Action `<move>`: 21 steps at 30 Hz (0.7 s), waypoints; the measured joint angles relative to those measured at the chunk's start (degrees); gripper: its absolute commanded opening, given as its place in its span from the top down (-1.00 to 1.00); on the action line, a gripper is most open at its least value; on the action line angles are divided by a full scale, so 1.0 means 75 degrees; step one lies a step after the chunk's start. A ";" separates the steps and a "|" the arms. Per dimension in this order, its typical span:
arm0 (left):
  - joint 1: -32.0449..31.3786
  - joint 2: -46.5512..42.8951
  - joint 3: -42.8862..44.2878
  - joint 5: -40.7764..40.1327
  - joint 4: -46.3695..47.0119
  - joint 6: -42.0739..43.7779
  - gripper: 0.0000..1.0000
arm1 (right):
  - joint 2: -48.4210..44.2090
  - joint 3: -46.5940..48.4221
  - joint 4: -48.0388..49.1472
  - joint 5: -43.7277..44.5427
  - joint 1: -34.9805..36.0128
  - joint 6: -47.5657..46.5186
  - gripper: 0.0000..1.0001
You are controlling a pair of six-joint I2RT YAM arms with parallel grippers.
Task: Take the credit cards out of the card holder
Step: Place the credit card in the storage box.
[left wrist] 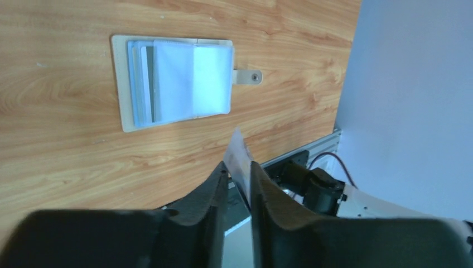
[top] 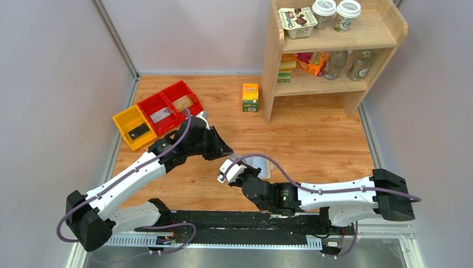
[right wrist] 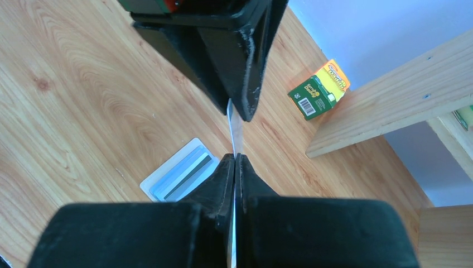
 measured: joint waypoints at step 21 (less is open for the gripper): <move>0.0507 -0.1408 -0.2081 -0.0749 0.2034 0.1833 1.00 | -0.1262 -0.0985 0.0268 -0.1582 -0.1075 0.2063 -1.00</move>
